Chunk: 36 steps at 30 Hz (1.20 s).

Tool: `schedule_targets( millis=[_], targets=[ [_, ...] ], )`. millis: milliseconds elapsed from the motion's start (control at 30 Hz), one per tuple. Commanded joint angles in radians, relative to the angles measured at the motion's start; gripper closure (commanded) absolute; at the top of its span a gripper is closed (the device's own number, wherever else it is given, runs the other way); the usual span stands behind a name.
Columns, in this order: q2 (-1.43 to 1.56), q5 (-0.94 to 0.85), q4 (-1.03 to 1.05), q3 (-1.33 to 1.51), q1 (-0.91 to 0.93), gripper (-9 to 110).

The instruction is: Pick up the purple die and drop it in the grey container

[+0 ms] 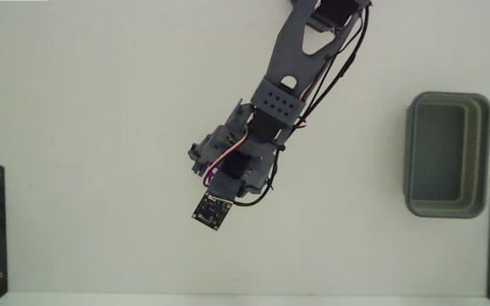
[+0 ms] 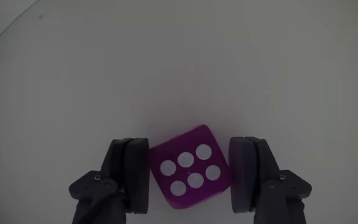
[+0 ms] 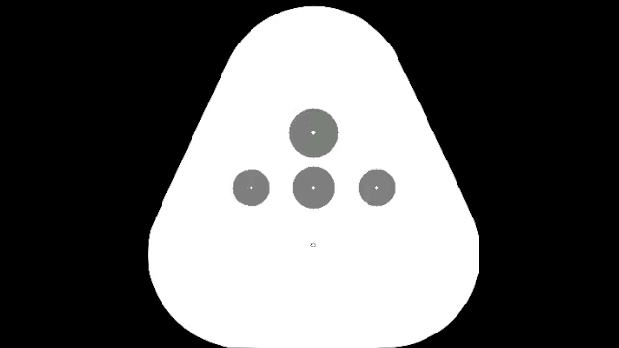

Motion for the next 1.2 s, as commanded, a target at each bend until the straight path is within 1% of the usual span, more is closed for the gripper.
schedule_targets(
  millis=[0,1167],
  targets=[
    [0.026,0.002,0.0,0.004,0.012,29],
    [0.026,0.002,0.0,0.004,0.012,36]
  ],
)
